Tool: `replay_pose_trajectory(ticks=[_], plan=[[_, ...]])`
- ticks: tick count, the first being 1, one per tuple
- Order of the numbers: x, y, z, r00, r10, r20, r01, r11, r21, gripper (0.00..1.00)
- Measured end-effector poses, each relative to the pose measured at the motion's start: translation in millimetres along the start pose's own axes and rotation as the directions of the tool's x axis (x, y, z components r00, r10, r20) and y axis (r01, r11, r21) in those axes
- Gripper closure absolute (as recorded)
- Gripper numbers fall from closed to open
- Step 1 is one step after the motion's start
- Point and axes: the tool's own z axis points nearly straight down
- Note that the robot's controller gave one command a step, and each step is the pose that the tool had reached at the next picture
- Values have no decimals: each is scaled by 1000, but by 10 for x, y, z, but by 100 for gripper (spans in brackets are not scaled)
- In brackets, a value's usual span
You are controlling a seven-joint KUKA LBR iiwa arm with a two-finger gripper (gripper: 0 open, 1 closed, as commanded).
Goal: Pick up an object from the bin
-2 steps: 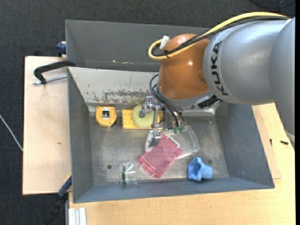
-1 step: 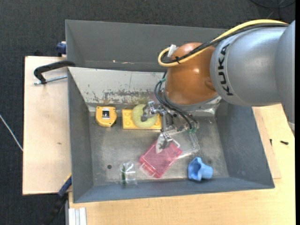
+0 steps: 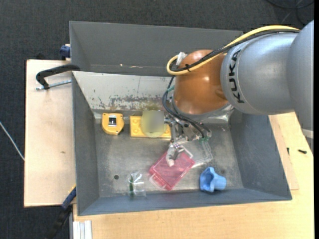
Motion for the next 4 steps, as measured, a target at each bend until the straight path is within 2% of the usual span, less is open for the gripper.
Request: replay_pose_trajectory(ticks=[1,2,3,4], plan=[[-75,-99,-78,1000,-23,0,23,1000,1,0],[143,-165,-44,972,-235,21,235,972,2,0],[63,-305,50,893,-450,5,450,893,-19,0],[110,-379,47,896,-444,-13,444,896,-13,100]])
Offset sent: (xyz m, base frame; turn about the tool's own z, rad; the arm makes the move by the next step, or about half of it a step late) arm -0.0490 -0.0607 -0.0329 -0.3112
